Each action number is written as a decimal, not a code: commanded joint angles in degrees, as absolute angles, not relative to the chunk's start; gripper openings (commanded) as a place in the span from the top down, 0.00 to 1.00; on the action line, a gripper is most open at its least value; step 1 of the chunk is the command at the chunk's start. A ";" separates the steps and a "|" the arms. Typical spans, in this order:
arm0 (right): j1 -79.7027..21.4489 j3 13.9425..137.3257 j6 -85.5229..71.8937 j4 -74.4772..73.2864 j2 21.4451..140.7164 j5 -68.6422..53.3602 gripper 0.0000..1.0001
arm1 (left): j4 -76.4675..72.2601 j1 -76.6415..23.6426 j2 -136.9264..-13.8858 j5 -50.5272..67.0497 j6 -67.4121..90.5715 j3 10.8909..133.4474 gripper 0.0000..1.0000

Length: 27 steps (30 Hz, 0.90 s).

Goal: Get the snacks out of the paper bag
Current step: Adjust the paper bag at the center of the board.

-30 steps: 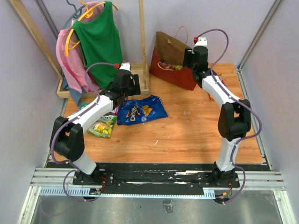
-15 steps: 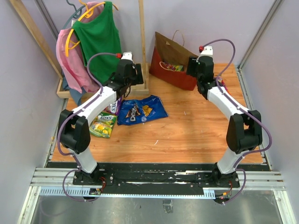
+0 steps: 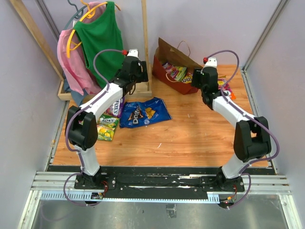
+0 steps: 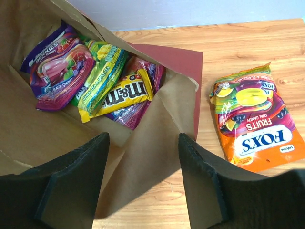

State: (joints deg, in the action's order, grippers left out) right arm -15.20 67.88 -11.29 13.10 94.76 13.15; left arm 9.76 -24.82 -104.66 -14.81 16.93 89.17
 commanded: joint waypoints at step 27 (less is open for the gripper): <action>-16.49 54.97 -12.68 10.40 90.06 13.09 0.44 | 2.59 -24.69 -110.18 -5.19 14.62 99.34 0.22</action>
